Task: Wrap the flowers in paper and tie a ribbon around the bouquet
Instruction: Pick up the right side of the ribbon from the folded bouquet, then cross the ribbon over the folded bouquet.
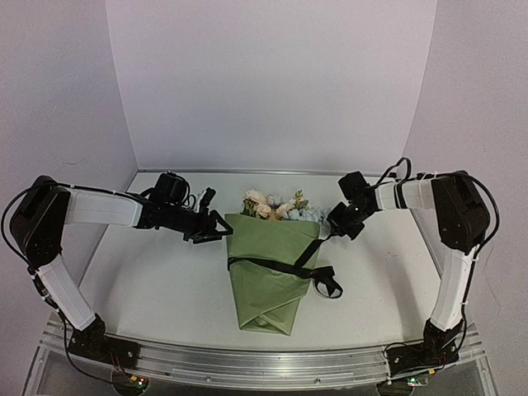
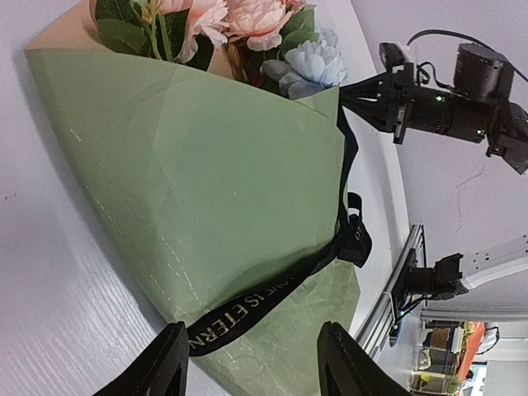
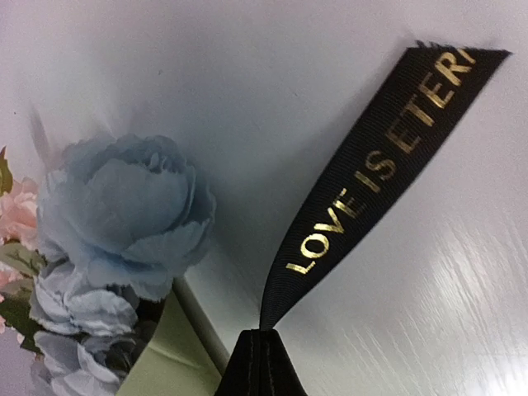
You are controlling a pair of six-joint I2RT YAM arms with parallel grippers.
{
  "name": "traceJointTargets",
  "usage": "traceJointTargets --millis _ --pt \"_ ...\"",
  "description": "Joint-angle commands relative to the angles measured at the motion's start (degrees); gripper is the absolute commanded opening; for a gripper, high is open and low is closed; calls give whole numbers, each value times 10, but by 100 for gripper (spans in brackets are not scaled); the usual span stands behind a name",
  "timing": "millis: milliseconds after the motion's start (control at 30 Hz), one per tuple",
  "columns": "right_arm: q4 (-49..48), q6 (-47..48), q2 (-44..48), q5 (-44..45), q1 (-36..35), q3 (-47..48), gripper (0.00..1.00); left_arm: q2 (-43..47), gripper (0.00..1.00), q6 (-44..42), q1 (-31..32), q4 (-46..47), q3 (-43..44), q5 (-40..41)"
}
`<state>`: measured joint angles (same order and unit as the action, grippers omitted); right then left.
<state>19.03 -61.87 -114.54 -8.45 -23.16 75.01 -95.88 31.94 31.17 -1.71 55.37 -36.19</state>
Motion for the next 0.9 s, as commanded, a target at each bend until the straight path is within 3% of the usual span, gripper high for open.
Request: traceJointTargets --millis 0,167,433,667,867 --pt "-8 54 101 8 -1 -29 0 -5 55 -47 15 -42 34 16" --pt "-8 122 172 -38 -7 -50 0 -28 52 -94 47 -106 75 66" --pt "11 207 229 -200 -34 -40 0 -79 48 -143 88 -174 141 132" --pt "36 259 245 -316 -113 -16 0 -101 49 -164 100 -195 167 130" --pt "37 272 248 -357 -170 -12 0 -113 51 -189 114 -219 179 116"
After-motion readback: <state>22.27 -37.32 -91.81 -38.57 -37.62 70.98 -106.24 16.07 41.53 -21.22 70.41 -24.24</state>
